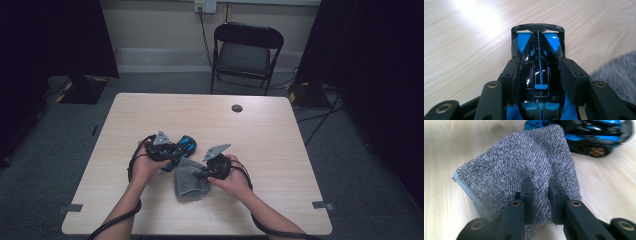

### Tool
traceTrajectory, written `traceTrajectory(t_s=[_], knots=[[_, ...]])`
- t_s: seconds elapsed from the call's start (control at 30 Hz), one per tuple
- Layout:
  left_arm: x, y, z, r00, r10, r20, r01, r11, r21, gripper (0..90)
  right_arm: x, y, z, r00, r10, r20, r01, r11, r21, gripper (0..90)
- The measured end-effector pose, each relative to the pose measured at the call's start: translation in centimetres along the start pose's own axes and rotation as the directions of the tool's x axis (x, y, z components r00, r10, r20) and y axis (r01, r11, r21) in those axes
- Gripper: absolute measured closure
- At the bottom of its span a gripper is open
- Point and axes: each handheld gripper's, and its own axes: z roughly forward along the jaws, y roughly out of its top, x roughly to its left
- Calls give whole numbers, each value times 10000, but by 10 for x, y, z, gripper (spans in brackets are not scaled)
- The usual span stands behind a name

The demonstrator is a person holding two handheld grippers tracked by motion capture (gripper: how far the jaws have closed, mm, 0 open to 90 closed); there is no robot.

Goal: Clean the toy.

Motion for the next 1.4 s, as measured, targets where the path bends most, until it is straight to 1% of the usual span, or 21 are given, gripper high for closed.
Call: traceTrajectory(t_s=[0.2,0.33,0.5,0.6,0.67,0.77,0.83,0.97,1.4], knots=[[0,0,0,10000,-10,4,10,10000,4,517,12,4,10,9988,-379,-324,383,9992,117,765],[0,0,0,10000,-1,11,1,10000,-3,518,19,7,17,9970,-581,-510,587,9982,101,765],[0,0,0,10000,-58,-4,58,10000,-43,517,26,12,27,9945,-754,-732,768,9969,169,764],[0,0,0,10000,-42,-28,42,10000,-64,518,29,14,34,9928,-865,-832,894,9955,311,764],[0,-1,0,10000,-77,-2,77,10000,-63,517,31,14,38,9929,-835,-847,873,9953,421,764],[0,-1,0,10000,-71,-7,71,9999,-84,517,31,16,42,9930,-751,-910,795,9958,454,764],[0,-1,0,10000,-69,-9,69,9999,-95,517,30,17,43,9930,-788,-877,832,9954,480,764],[0,-1,0,10000,-64,-1,64,9999,-88,517,28,20,44,9944,-670,-820,717,9959,549,763],[0,-1,0,10000,-4,-9,4,10000,-73,517,15,17,41,9976,-425,-549,458,9972,589,763]])
